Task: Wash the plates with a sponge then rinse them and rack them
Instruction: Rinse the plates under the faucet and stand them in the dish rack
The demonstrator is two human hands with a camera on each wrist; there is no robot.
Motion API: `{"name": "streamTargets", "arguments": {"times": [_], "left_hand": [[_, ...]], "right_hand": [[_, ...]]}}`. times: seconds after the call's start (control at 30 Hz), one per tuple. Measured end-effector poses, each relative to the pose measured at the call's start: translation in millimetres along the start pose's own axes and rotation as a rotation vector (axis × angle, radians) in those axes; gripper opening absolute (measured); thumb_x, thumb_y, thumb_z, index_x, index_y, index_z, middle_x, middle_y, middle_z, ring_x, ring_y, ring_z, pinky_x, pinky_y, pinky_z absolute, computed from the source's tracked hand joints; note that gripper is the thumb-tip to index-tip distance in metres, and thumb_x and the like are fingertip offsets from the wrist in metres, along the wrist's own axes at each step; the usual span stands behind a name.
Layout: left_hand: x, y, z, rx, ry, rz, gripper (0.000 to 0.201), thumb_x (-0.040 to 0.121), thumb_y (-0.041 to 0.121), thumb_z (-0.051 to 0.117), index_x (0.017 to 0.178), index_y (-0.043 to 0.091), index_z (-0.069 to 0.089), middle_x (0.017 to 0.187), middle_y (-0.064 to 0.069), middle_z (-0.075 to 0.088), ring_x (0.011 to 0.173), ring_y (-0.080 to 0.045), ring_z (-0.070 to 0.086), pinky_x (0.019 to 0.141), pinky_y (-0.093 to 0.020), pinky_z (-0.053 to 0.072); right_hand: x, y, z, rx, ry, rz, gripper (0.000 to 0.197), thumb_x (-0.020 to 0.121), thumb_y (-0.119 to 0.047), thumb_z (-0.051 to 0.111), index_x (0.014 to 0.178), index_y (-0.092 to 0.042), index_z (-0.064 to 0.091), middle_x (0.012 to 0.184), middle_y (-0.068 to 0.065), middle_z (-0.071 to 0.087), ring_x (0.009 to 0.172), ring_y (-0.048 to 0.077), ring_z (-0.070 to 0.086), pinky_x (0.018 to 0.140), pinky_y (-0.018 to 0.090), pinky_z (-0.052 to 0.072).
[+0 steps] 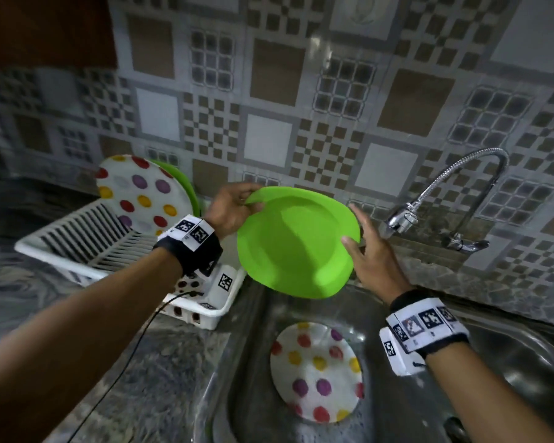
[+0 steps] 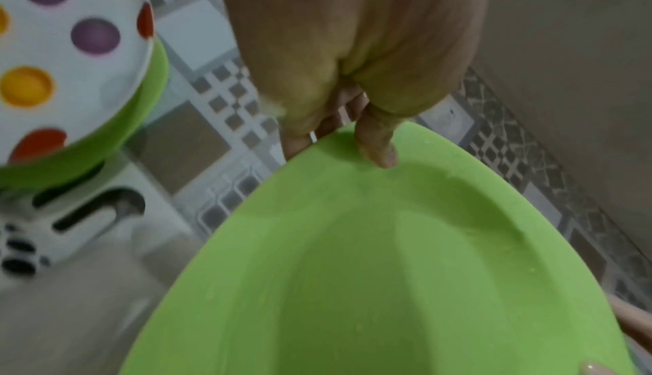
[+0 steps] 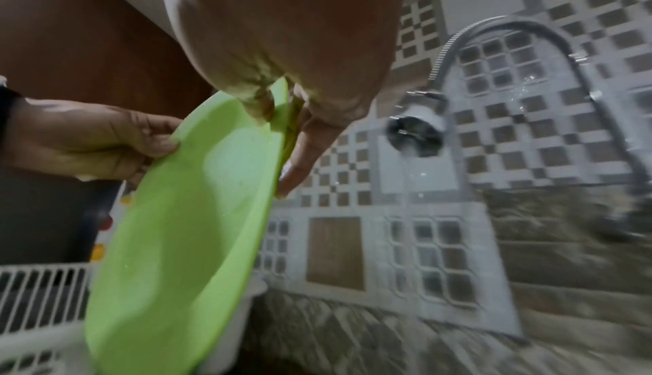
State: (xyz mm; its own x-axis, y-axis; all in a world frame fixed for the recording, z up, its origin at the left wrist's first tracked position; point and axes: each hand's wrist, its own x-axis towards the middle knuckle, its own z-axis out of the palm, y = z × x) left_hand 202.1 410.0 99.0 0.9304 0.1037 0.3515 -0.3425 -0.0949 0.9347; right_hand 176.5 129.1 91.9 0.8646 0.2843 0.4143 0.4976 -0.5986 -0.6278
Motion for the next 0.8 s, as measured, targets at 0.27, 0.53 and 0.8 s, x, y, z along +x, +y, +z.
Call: {"name": "streamTargets", "arguments": {"times": [0.27, 0.53, 0.8], "left_hand": [[28, 19, -168, 0.224, 0.097, 0.128, 0.032, 0.08, -0.006, 0.065, 0.11, 0.003, 0.064, 0.087, -0.001, 0.067, 0.065, 0.007, 0.064, 0.062, -0.013, 0.052], [48, -39, -307, 0.313, 0.099, 0.033, 0.024, 0.075, -0.016, 0.064, 0.091, 0.003, 0.065, 0.059, 0.022, 0.068, 0.058, 0.009, 0.062, 0.06, -0.01, 0.051], [56, -99, -371, 0.347, 0.098, -0.101, 0.033, 0.073, -0.01, 0.069, 0.075, 0.023, 0.069, 0.082, -0.004, 0.072, 0.072, -0.01, 0.066, 0.076, -0.033, 0.056]], "right_hand": [[86, -101, 102, 0.121, -0.038, -0.089, 0.03, 0.097, -0.022, 0.047, 0.127, -0.025, 0.046, 0.111, -0.005, 0.063, 0.101, 0.018, 0.064, 0.089, 0.035, 0.052], [131, -149, 231, 0.015, -0.136, -0.086, 0.025, 0.098, -0.02, 0.042, 0.122, -0.019, 0.047, 0.097, 0.012, 0.069, 0.084, 0.025, 0.065, 0.065, 0.029, 0.045], [154, -158, 311, -0.082, -0.261, -0.027, 0.039, 0.099, -0.022, 0.039, 0.137, -0.014, 0.037, 0.112, 0.023, 0.064, 0.098, 0.036, 0.062, 0.084, 0.035, 0.047]]}}
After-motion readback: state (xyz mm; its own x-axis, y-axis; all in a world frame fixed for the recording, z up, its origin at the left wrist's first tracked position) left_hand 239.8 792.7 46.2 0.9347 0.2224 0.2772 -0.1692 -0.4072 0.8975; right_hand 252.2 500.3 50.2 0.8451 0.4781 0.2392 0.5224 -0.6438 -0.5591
